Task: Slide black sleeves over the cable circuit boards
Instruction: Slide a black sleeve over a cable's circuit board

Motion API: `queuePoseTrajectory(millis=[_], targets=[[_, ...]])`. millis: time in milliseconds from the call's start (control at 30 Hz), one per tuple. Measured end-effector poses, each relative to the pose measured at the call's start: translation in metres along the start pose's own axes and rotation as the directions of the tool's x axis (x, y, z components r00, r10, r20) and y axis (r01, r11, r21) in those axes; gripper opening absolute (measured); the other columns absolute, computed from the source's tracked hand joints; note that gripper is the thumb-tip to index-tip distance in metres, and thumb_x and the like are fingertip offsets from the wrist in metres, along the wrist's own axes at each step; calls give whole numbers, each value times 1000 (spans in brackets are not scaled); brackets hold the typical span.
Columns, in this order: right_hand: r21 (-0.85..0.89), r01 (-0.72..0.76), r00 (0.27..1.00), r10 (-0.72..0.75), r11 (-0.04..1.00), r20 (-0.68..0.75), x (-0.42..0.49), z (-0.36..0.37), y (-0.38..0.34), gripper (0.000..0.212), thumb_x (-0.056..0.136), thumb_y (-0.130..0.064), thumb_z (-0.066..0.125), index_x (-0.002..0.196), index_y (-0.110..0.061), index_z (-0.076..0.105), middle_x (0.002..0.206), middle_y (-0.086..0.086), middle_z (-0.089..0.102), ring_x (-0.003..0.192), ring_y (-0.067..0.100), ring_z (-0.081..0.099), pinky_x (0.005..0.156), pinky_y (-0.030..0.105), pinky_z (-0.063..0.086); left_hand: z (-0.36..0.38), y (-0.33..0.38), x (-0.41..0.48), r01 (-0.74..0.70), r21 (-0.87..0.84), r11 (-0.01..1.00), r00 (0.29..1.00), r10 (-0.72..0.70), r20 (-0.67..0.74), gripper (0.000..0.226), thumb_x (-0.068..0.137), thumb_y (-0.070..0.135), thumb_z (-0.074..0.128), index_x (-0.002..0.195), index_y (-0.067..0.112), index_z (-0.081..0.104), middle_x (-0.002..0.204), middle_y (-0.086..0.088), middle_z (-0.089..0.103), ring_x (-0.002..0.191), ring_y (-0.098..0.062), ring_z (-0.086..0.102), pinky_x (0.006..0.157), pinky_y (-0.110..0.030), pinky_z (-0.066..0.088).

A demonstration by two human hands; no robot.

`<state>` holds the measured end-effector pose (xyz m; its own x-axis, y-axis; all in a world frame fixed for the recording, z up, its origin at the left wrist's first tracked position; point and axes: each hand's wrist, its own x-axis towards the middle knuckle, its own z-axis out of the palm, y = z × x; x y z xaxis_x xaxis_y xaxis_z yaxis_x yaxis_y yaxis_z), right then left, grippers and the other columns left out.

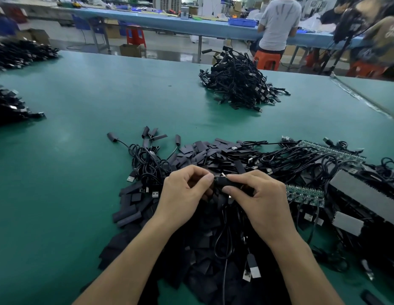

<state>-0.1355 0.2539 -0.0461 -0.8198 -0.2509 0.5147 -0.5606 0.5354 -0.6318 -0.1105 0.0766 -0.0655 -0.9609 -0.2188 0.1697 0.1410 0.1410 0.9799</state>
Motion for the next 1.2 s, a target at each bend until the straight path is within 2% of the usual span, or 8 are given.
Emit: queuePoseTrajectory(millis=[133, 300, 433, 567, 767, 967, 1067, 1200], targets=[[4, -52, 999, 52, 999, -16, 0, -1, 2, 24, 76, -23, 85, 98, -23, 79, 89, -17, 68, 86, 5, 64, 77, 32, 55, 0, -1, 1, 2, 16, 1000, 999, -1, -41, 9, 95, 19, 67, 88, 21, 71, 70, 1, 73, 64, -14, 72, 59, -22, 55], [-65, -118, 985, 125, 991, 120, -2, -4, 6, 21, 78, -37, 81, 97, -29, 78, 88, -21, 65, 90, 1, 60, 81, 29, 52, -1, 0, 0, -6, 41, 999, 995, 10, -98, 8, 96, 29, 65, 91, 25, 70, 62, 6, 67, 54, -9, 62, 54, -21, 50], [-96, -144, 989, 139, 985, -57, 1, -8, 6, 14, 91, -34, 65, 91, -26, 76, 86, -17, 64, 83, 4, 60, 76, 27, 51, -4, 1, -2, -37, 54, 998, 998, 40, -57, 15, 82, 35, 81, 93, 29, 71, 82, 3, 70, 72, -18, 63, 66, -29, 56], [-367, -246, 966, 256, 897, -23, 1, -14, 15, 22, 93, -24, 63, 113, -22, 71, 103, -5, 66, 97, 18, 60, 91, 38, 50, -6, 1, -4, -50, 63, 997, 999, 50, 1, 24, 78, 25, 86, 97, 27, 72, 86, -2, 70, 78, -22, 64, 73, -31, 57], [-483, -320, 916, 397, 815, 62, 6, -10, 9, 34, 92, -41, 64, 126, -37, 63, 101, -8, 47, 88, 16, 55, 83, 36, 49, -5, -2, -1, -37, 56, 998, 999, 39, -34, 4, 92, 19, 70, 92, 21, 74, 67, 6, 66, 59, -9, 61, 62, -27, 55], [-370, -320, 942, 335, 872, -26, 3, -9, 12, 23, 94, -36, 64, 115, -32, 72, 98, -8, 52, 89, 14, 52, 82, 38, 51, -2, -2, -2, -50, 87, 995, 998, 53, -32, 15, 96, 26, 64, 97, 15, 75, 67, 3, 65, 60, -3, 61, 59, -18, 52], [-322, -298, 952, 304, 899, -33, 1, -10, 14, 22, 95, -31, 63, 115, -27, 73, 102, -7, 58, 96, 16, 57, 85, 38, 52, -4, -3, -2, -64, 65, 996, 998, 65, -25, 5, 95, 25, 67, 95, 29, 70, 72, 9, 68, 64, -9, 65, 63, -27, 58], [-265, -294, 956, 274, 918, -109, 1, -12, 14, 24, 96, -19, 63, 119, -18, 71, 99, -6, 70, 93, 17, 66, 82, 26, 49, -6, -3, -1, -70, -12, 997, 997, 69, -44, 24, 86, 17, 78, 90, 36, 62, 78, 8, 66, 65, -24, 68, 64, -36, 60]])
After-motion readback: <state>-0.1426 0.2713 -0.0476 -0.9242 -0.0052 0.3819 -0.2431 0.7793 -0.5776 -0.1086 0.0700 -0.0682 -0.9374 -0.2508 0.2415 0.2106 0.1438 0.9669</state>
